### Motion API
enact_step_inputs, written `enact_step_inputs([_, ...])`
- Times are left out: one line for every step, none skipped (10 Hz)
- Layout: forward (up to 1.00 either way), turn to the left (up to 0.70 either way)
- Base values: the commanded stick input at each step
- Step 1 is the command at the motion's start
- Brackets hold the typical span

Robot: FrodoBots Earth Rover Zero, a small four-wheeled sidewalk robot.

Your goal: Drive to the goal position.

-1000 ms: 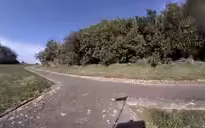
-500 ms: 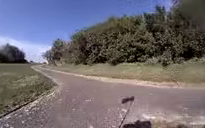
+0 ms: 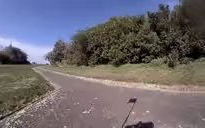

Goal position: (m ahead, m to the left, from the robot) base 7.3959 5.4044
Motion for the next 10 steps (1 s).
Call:
enact_step_inputs([0.7, 0.14])
enact_step_inputs([0.7, 0.14])
enact_step_inputs([0.7, 0.14])
enact_step_inputs([0.7, 0.14])
enact_step_inputs([0.7, 0.14])
enact_step_inputs([0.7, 0.14])
enact_step_inputs([0.7, 0.14])
enact_step_inputs([0.7, 0.14])
enact_step_inputs([0.7, 0.14])
enact_step_inputs([0.7, 0.14])
